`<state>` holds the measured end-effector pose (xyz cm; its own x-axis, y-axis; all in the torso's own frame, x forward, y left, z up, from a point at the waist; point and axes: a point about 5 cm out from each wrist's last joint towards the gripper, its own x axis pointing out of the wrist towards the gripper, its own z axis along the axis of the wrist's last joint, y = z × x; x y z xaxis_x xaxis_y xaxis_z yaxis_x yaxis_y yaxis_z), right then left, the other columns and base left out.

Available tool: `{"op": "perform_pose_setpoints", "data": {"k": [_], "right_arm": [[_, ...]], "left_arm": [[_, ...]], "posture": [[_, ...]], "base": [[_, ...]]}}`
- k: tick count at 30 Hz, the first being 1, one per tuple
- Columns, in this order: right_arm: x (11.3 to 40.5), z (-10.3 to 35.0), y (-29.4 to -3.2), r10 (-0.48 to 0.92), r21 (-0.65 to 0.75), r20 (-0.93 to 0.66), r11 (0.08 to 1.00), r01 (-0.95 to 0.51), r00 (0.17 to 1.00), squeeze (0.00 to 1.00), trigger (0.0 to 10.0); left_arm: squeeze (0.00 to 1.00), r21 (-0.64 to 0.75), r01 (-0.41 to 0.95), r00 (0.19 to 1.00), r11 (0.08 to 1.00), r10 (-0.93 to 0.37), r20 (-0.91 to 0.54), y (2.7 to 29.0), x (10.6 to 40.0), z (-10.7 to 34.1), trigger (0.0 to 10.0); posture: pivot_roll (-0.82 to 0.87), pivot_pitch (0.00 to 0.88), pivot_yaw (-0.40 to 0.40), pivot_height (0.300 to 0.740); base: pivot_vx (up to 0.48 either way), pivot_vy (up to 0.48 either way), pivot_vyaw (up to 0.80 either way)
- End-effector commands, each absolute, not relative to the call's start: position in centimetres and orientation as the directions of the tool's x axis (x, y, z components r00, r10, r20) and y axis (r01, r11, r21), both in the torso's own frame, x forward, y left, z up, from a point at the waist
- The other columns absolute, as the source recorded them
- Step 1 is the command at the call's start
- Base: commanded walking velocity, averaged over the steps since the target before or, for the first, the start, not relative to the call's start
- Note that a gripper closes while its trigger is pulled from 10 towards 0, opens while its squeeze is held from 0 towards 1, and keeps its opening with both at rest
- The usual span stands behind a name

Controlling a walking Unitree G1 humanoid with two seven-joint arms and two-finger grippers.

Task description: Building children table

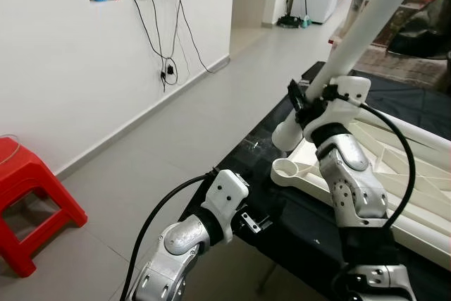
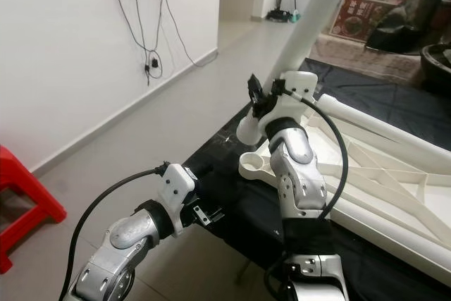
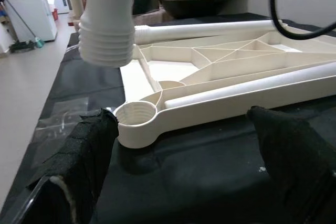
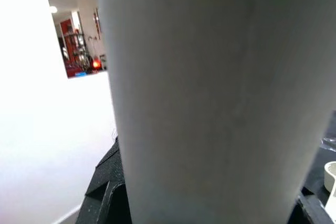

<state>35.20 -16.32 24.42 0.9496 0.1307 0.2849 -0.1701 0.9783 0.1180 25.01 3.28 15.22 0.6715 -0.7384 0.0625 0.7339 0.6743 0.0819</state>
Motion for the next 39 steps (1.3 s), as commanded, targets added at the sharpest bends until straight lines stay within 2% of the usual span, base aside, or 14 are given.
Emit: {"op": "perform_pose_setpoints", "data": {"k": [1,6,20,24,29,34,39], "right_arm": [[35.6,24.6,-16.6,0.132,0.077,0.294,0.984,-0.161,0.947,0.0,10.0],[35.6,24.5,-16.6,0.127,0.079,0.301,0.984,-0.157,0.945,0.0,10.0],[35.8,24.4,-16.8,0.117,0.085,0.317,0.985,-0.151,0.941,0.0,10.0],[35.8,24.6,-16.9,0.109,0.079,0.331,0.987,-0.142,0.937,0.0,10.0],[36.0,24.7,-16.3,0.184,0.112,0.332,0.966,-0.232,0.925,0.0,10.0],[36.8,25.6,-16.0,0.288,0.099,0.329,0.937,-0.336,0.899,0.0,10.0],[37.5,25.8,-16.3,0.312,0.088,0.318,0.93,-0.356,0.895,0.0,10.0]], "left_arm": [[0.0,0.075,0.734,0.672,0.675,-0.738,0.057,3.2,24.7,15.4,10.0],[0.0,0.068,0.732,0.677,0.678,-0.735,0.047,3.3,24.4,15.3,10.0],[0.0,0.066,0.737,0.673,0.673,-0.739,0.034,3.3,24.3,15.2,10.0],[0.0,0.066,0.736,0.674,0.674,-0.738,0.031,3.4,24.2,15.3,10.0],[0.0,0.064,0.733,0.676,0.677,-0.736,0.032,3.5,24.1,15.4,10.0],[0.0,0.055,0.727,0.683,0.685,-0.729,0.053,3.6,23.9,16.4,10.0],[0.0,0.048,0.723,0.687,0.689,-0.724,0.058,3.7,23.7,16.8,10.0]], "posture": [[0.12,0.056,-0.089,0.74],[0.12,0.054,-0.089,0.74],[0.12,0.057,-0.076,0.74],[0.12,0.057,-0.076,0.74],[0.13,0.068,-0.074,0.74],[0.13,0.117,-0.078,0.74],[0.14,0.142,-0.082,0.74]], "base": [[0.0,0.0,0.0],[0.0,0.0,0.0],[0.0,0.0,-0.69],[0.0,0.0,0.0],[0.0,0.0,0.0],[0.0,0.0,0.0],[0.0,0.0,0.0]]}}
